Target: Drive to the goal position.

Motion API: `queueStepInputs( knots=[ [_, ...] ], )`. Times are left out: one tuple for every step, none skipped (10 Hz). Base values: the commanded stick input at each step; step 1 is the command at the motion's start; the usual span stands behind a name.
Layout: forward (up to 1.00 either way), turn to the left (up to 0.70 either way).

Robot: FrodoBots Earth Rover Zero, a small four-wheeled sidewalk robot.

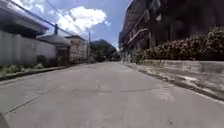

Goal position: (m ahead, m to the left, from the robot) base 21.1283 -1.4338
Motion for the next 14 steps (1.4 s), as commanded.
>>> queueStepInputs(
  knots=[
    [0.85, 0.00],
    [0.85, 0.00],
    [0.85, 0.00],
    [0.85, 0.00],
    [0.85, 0.00],
    [0.85, 0.00],
    [0.85, 0.00],
    [0.85, 0.00],
    [0.85, 0.00],
    [0.85, 0.00],
    [0.85, 0.00],
    [0.85, 0.00],
    [0.85, 0.00],
    [0.85, 0.00]
  ],
)
